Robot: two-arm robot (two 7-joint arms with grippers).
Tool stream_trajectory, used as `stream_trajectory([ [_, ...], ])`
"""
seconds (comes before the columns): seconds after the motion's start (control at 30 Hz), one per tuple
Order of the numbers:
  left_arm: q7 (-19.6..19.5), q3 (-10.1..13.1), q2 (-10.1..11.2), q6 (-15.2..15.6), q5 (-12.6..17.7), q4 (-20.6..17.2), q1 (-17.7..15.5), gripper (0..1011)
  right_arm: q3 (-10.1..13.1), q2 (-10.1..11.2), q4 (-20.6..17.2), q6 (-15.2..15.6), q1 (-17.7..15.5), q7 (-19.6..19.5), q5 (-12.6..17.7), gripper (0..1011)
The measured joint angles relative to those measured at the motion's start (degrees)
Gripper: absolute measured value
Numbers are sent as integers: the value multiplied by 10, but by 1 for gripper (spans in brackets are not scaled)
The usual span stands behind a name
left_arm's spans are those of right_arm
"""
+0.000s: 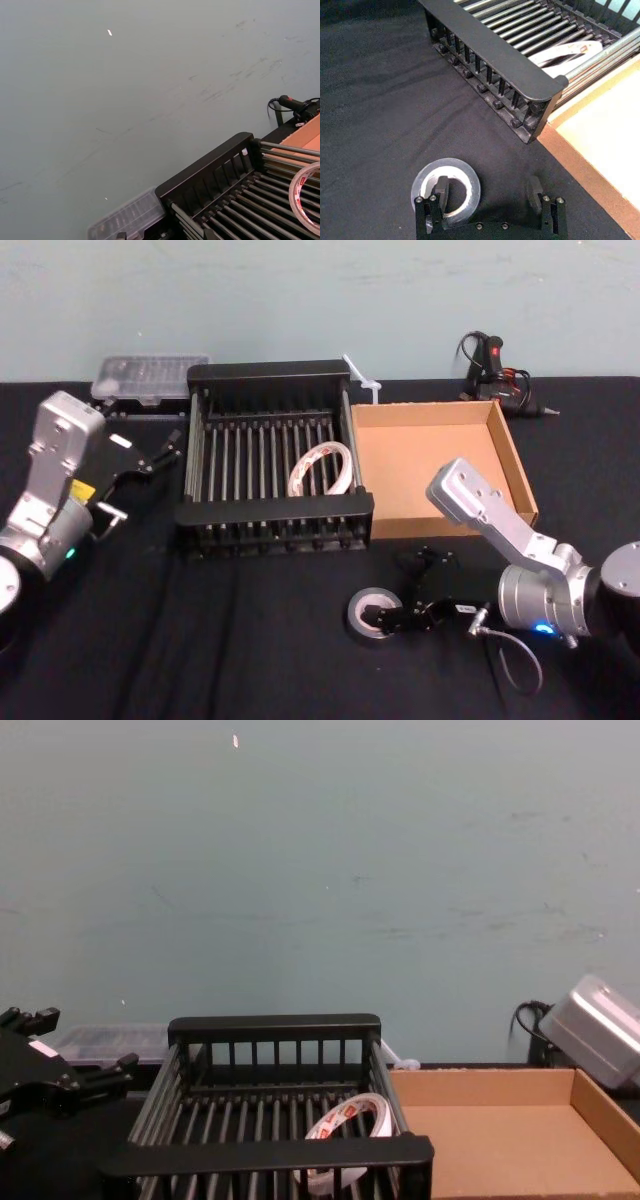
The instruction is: Pick up the white tape and place it into the black box , Pick up the silver tape and place it into the brown box.
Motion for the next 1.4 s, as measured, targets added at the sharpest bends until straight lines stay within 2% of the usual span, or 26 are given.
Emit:
stream_trajectory([
  [0.13,0,0,0,0,0,0,0,1001,0,0,0,0,0,0,0,992],
  [0.5,0,0,0,0,0,0,0,1001,1,0,-1,0,-1,0,0,732],
  [0.53,0,0,0,0,0,0,0,1001,1,0,-1,0,-1,0,0,666],
  [0.7,0,0,0,0,0,0,0,1001,1,0,-1,0,-1,0,0,533],
  [0.73,0,0,0,0,0,0,0,1001,1,0,-1,0,-1,0,0,465],
  [0.77,0,0,0,0,0,0,0,1001,1,0,-1,0,-1,0,0,465],
  [1.03,0,0,0,0,0,0,0,1001,1,0,-1,0,-1,0,0,191],
  [1.13,0,0,0,0,0,0,0,1001,1,0,-1,0,-1,0,0,157],
  [1.4,0,0,0,0,0,0,0,1001,1,0,-1,0,-1,0,0,157],
])
